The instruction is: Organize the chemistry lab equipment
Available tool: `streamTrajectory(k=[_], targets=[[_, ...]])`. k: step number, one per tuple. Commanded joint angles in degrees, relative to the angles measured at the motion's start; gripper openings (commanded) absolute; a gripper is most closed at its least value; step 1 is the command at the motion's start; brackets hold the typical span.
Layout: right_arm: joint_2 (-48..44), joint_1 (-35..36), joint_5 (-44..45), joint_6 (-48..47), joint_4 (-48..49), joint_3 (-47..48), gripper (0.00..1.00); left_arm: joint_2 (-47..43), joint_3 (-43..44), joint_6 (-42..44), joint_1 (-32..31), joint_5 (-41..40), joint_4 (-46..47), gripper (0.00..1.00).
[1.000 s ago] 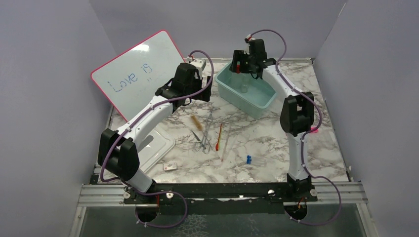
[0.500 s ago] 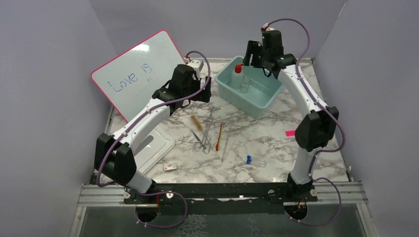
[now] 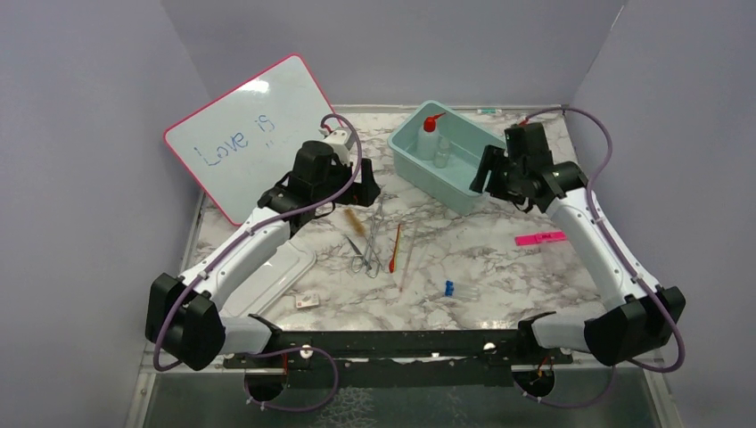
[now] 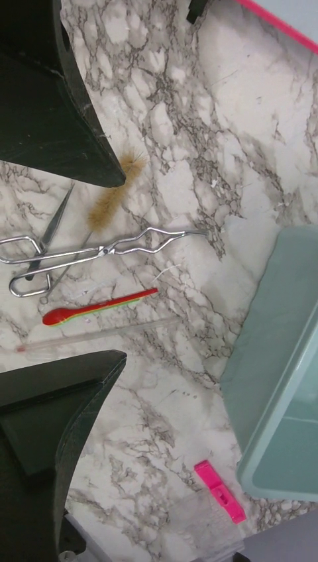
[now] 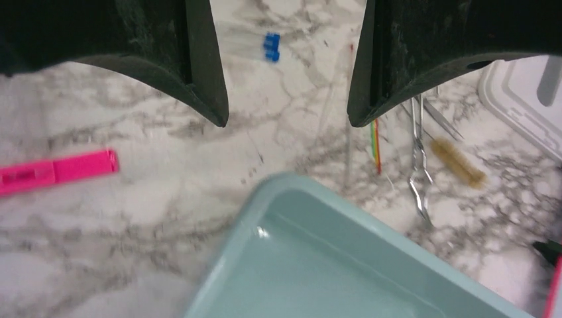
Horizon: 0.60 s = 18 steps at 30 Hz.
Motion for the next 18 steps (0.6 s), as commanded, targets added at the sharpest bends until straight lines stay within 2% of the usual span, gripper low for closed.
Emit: streamTrajectory(k=[1,5,12,18], targets=[[-5.1,0.0,2.9,7.9,-7.4,-8.0,0.71,-4.1,-3.8,-3.4,0.2,4.8,3.9,0.95],[-4.1,-2.9,8.0,10.9,-11.4,-10.5,0.72,-6.0,-5.8,-3.8,0.2,5.2,4.0,0.95],[-4.2,-6.5,7.2,14.2,-5.7,-18.3,0.72,-6.2,-5.5,-1.8,-1.3,2.5,3.3,0.95],[-1.0,-19.0,4.3,14.5,1.0,-23.0,0.72,-5.3,-4.4,-0.4,-1.8,0.5,2.7,0.95]])
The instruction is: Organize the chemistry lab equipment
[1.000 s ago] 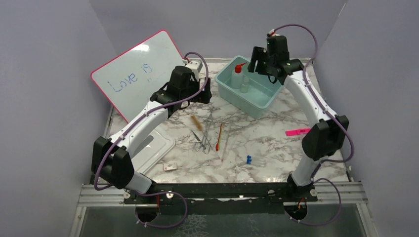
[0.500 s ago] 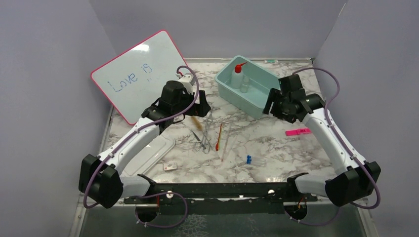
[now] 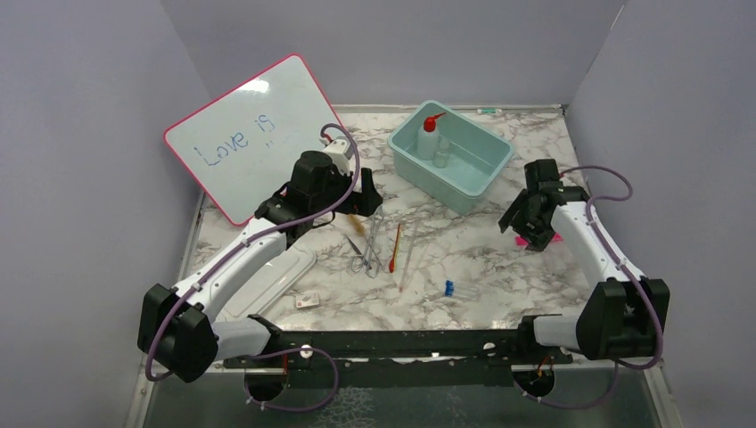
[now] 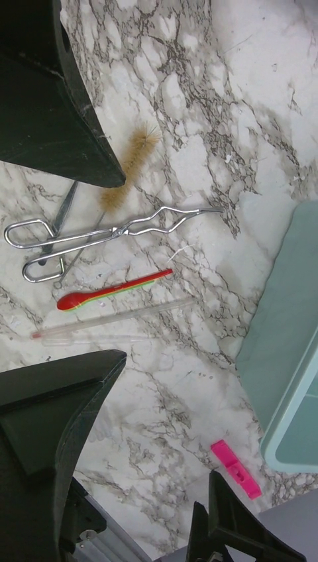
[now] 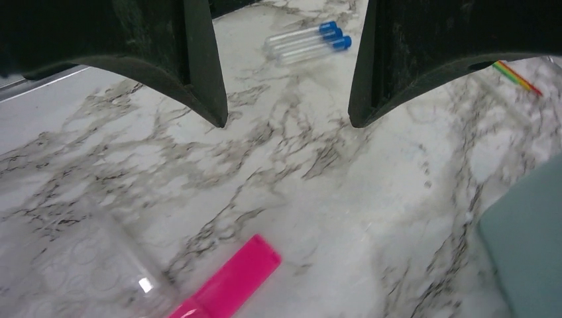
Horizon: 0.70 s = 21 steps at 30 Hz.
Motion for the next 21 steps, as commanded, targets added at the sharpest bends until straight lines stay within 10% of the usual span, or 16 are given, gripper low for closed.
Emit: streamTrajectory(k=[1,15,21], targets=[[2.8,-8.4,1.0,2.7,6.7,-1.5,0.73,-0.2,1.4,1.7,-0.5,-2.4,0.7,0.95],[14.6,-11.8,-0.6,11.4,12.9,0.5,0.68,3.5,3.3,3.6,-0.5,-5.5,-0.5,0.95],[8.2,-2.8,-4.7,8.8,16.3,-6.4,0.66,4.6,-0.1,4.3,-0.6,-5.2,1.2,0.89]])
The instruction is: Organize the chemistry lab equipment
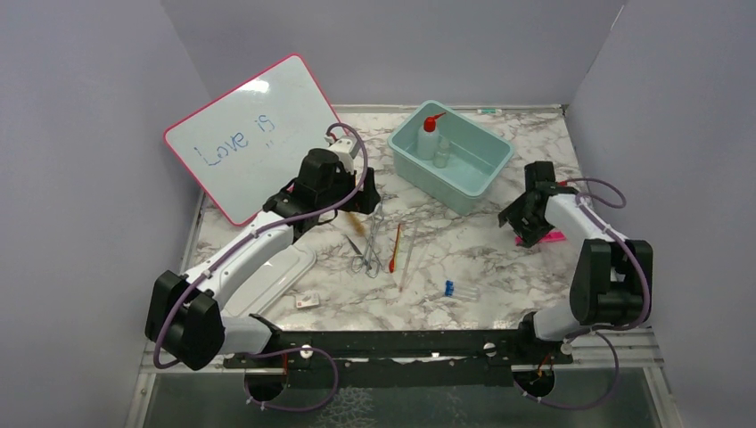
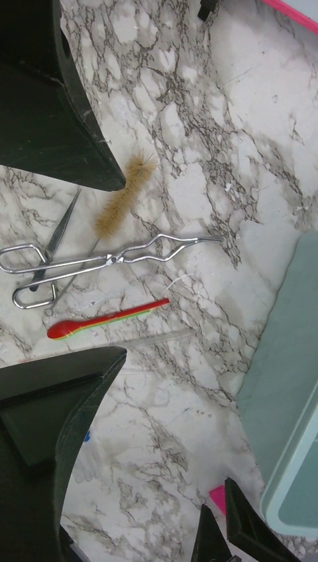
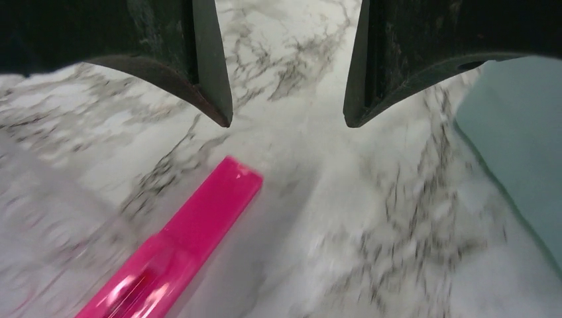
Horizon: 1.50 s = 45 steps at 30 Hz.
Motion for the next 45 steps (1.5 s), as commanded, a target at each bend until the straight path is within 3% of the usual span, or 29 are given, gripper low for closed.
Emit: streamTrajectory(k=[1,10,21,29,41,45], targets=[[-6.2,8.5,-3.1,-0.4,2.7,-5.2,0.67,0.7,-2.1,1.0,-0.3,-1.3,1.7,0.88],[-12.7,28.0,1.1,0.9,7.7,-10.0,0.68,-0.1,-5.0,-1.0,-0.8,-0.8,3.6,0.86],[2.0,47.0,2.8,-2.8,11.6,-0.4,0.62,-1.1,-4.4,-4.1,-0.8,-6.7,2.6,0.79],[9.9,49.8,2.7,-3.3,7.3,5.4,0.5,-2.4,-4.0,-5.3,-0.7,-8.7,2.0,0.79],[12.3,50.8,2.7,-2.9,6.9,4.6,0.28,-4.4,-4.7,-5.9,-0.7,-8.7,1.6,0.79],[13.2,51.6,4.0,-2.1,7.3,4.1,0.15,-4.9,-5.0,-6.1,-0.7,-8.7,1.6,0.79]])
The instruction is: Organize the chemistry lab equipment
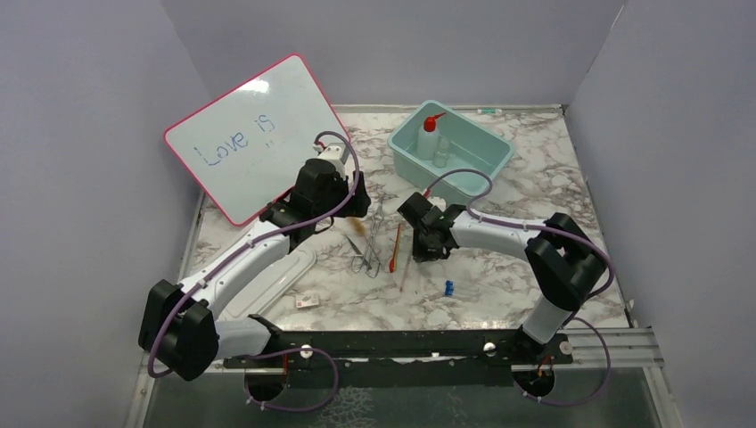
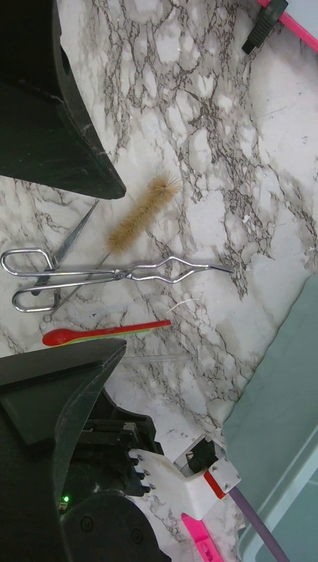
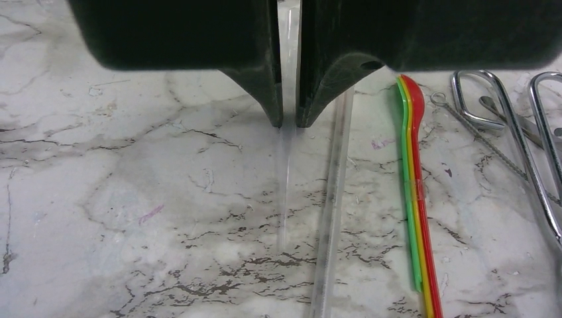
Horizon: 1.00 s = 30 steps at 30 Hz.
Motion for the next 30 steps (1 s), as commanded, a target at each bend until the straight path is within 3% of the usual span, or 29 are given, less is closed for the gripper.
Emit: streamTrajectory(k=[1,4,13,17,20,24,30], targets=[[2.1,1.6,3.0,1.0,-1.1,0.1,0.11,-2.0,0.2,-0.6,-0.2,-1.1,0.3,0.79],[0.0,2.1,4.8,1.1,-2.3,0.8,0.01,-2.1,0.7,-0.5,-0.2,-1.3,0.1,0.79],[-17.5,2.1,6.7,-13.3,0.4,4.8,0.01,-3.1,4.0,-0.8,-0.1,-3.0,-2.6,0.8],[-22.0,1.6,10.2,-23.8,1.2,11.7,0.01,-4.7,4.6,-1.3,-0.1,-4.3,-3.4,0.8],[-21.9,-2.5,10.4,-31.2,2.3,19.4,0.01,-5.6,4.3,-2.2,0.0,-4.1,-3.8,0.81],[-19.8,-12.7,2.2,-39.2,8.1,23.8,0.01,-5.9,4.1,-3.2,0.0,-2.5,-3.8,0.81],[-12.0,-25.0,-17.1,-50.3,14.4,27.5,0.01,-3.6,5.6,-3.0,0.1,-1.8,-2.7,0.81]])
